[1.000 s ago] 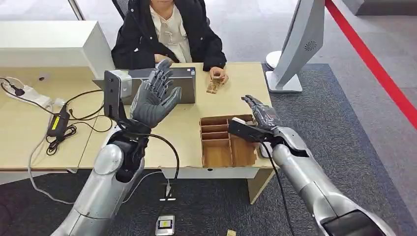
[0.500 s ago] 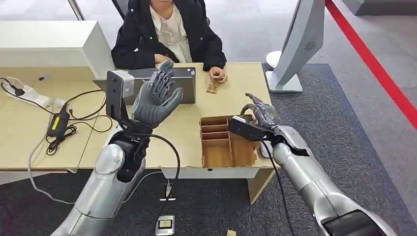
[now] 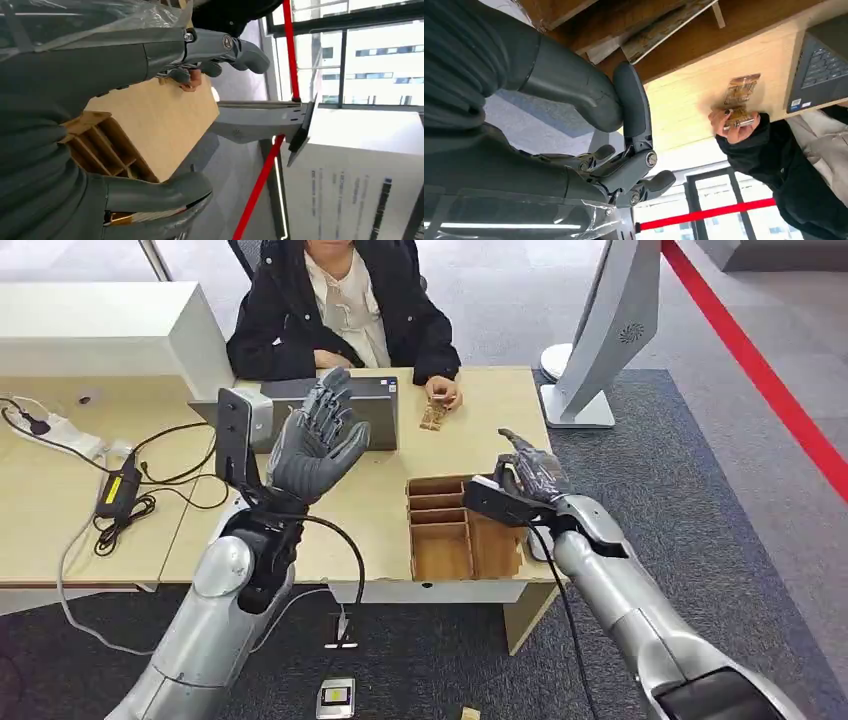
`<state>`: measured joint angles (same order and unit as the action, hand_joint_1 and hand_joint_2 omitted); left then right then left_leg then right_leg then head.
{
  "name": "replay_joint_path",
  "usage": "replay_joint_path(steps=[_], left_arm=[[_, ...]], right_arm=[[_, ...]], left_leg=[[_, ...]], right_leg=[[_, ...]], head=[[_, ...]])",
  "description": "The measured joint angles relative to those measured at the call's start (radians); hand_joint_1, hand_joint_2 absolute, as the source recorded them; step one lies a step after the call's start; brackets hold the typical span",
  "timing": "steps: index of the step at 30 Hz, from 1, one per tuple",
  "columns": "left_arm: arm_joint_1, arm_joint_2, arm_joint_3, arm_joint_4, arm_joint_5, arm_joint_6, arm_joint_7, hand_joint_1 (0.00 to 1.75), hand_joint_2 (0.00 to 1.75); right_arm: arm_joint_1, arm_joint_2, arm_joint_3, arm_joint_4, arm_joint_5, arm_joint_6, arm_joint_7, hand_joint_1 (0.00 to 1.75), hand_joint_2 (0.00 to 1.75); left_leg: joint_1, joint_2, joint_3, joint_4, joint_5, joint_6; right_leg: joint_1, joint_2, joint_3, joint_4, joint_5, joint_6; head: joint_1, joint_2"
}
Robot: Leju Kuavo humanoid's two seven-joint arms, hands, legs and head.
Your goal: Pass the card to the sensor for recognition and then transmit it.
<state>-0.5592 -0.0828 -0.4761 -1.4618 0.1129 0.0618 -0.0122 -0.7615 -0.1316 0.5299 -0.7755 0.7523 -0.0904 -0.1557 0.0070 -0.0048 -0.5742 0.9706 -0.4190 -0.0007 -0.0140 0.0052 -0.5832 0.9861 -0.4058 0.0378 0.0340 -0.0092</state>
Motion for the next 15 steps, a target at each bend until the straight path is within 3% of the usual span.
replay_joint_path(steps=[2,3,4,5,6,15], left_arm=[[0.001,0.000,0.000,0.000,-0.002,-0.003,0.000,0.00,1.75],[0.001,0.000,0.000,0.000,-0.003,-0.005,0.000,0.00,1.75],[0.001,0.000,0.000,0.000,-0.003,-0.006,0.000,0.00,1.75],[0.001,0.000,0.000,0.000,-0.004,-0.008,0.000,0.00,1.75],[0.001,0.000,0.000,0.000,-0.004,-0.008,0.000,0.00,1.75],[0.002,0.000,0.000,0.000,-0.006,-0.005,-0.004,0.00,1.75]], right_arm=[[-0.001,0.002,0.000,0.000,0.001,-0.006,-0.002,1.71,1.75],[-0.002,0.003,0.000,0.000,0.002,-0.007,-0.002,1.52,1.75],[-0.004,0.004,0.000,0.001,0.002,-0.008,-0.002,1.45,1.75],[-0.006,0.005,0.000,0.002,0.002,-0.008,-0.003,0.65,1.75],[-0.008,0.005,0.000,0.002,0.002,-0.008,-0.003,0.03,1.75],[-0.013,0.006,0.000,0.008,0.008,-0.016,-0.003,0.00,1.75]], left_leg=[[0.000,0.000,0.000,0.000,0.000,0.000],[0.000,0.000,0.000,0.000,0.000,0.000],[0.000,0.000,0.000,0.000,0.000,0.000],[0.000,0.000,0.000,0.000,0.000,0.000],[0.000,0.000,0.000,0.000,0.000,0.000],[0.000,0.000,0.000,0.000,0.000,0.000]], right_leg=[[0.000,0.000,0.000,0.000,0.000,0.000],[0.000,0.000,0.000,0.000,0.000,0.000],[0.000,0.000,0.000,0.000,0.000,0.000],[0.000,0.000,0.000,0.000,0.000,0.000],[0.000,0.000,0.000,0.000,0.000,0.000],[0.000,0.000,0.000,0.000,0.000,0.000]], head=[[0.000,0.000],[0.000,0.000],[0.000,0.000],[0.000,0.000],[0.000,0.000],[0.000,0.000]])
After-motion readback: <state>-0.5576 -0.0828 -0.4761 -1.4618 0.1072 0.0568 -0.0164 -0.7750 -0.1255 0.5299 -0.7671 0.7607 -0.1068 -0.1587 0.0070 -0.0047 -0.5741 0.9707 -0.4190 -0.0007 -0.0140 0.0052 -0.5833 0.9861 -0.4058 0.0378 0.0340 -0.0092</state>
